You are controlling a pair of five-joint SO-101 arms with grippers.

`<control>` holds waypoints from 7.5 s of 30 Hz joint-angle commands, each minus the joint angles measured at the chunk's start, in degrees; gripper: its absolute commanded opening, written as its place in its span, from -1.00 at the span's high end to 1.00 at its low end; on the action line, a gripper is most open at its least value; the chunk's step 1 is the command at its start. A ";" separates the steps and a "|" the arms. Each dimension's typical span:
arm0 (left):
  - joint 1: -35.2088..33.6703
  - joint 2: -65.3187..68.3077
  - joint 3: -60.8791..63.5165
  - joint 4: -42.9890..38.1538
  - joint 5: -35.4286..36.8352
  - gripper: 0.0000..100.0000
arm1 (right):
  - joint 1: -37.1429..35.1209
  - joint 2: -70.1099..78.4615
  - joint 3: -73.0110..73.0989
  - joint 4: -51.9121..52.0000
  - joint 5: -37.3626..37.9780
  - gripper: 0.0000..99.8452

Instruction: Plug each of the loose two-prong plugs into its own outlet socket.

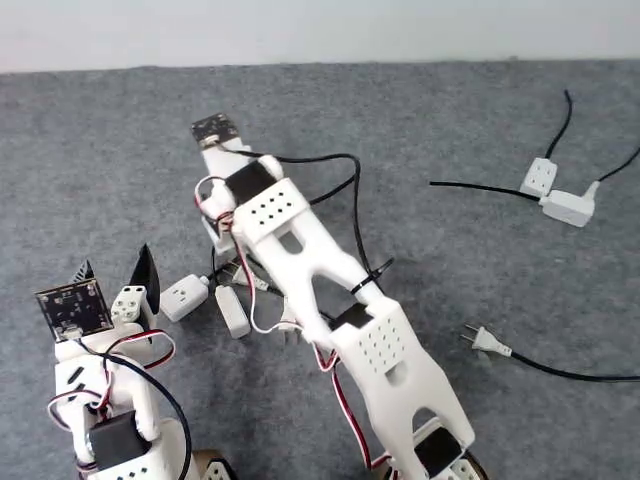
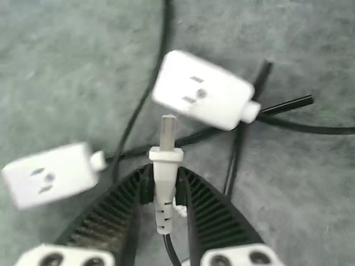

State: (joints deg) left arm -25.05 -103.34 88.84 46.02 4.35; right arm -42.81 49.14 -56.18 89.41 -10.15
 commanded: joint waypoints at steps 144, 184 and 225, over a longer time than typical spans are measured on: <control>9.05 -0.18 -3.12 2.02 -7.56 0.46 | 0.57 -14.46 -6.51 11.91 14.59 0.99; 9.41 -0.09 -3.12 3.08 -7.65 0.46 | 10.68 -2.15 -17.14 6.46 12.75 0.99; 9.49 -0.09 -2.59 2.73 -7.74 0.46 | 2.15 11.12 -15.82 -2.42 13.01 0.99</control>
State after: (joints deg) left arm -15.82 -103.34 86.81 48.84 -3.03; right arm -40.79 60.66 -71.21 88.09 3.38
